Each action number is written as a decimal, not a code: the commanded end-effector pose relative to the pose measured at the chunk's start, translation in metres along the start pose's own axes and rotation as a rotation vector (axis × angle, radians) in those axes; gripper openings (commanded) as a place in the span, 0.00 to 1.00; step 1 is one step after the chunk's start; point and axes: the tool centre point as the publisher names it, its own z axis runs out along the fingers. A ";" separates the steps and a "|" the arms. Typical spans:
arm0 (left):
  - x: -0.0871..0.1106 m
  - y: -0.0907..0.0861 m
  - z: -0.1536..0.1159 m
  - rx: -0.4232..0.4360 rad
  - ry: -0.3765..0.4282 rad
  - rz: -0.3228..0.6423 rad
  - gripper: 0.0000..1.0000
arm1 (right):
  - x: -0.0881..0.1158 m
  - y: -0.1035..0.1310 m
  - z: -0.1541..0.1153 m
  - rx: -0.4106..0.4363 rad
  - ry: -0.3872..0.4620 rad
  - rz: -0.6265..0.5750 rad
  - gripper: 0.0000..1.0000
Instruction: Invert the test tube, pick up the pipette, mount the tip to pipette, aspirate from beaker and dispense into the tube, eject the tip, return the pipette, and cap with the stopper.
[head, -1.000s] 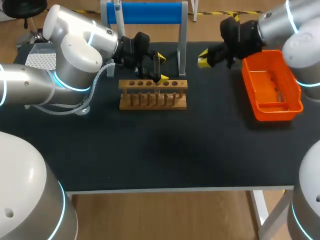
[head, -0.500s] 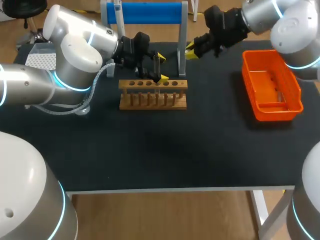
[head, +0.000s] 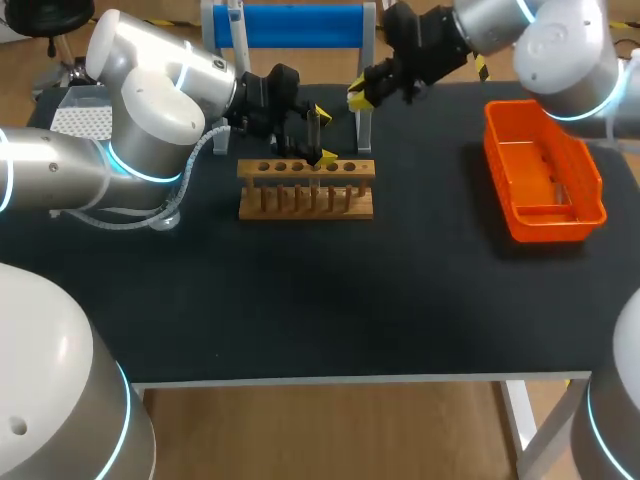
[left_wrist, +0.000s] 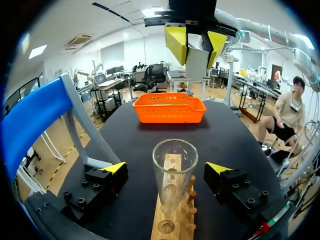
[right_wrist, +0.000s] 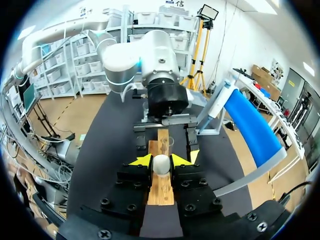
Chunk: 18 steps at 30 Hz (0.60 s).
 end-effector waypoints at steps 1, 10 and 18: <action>-0.001 0.000 0.000 -0.001 0.005 -0.001 1.00 | -0.006 0.008 0.007 0.010 0.013 -0.003 0.00; -0.001 0.000 0.000 -0.001 0.005 -0.001 1.00 | -0.008 0.020 0.019 0.012 0.026 -0.016 0.00; -0.001 0.000 0.000 -0.001 0.005 -0.001 1.00 | -0.005 0.026 0.026 0.015 0.039 -0.028 0.00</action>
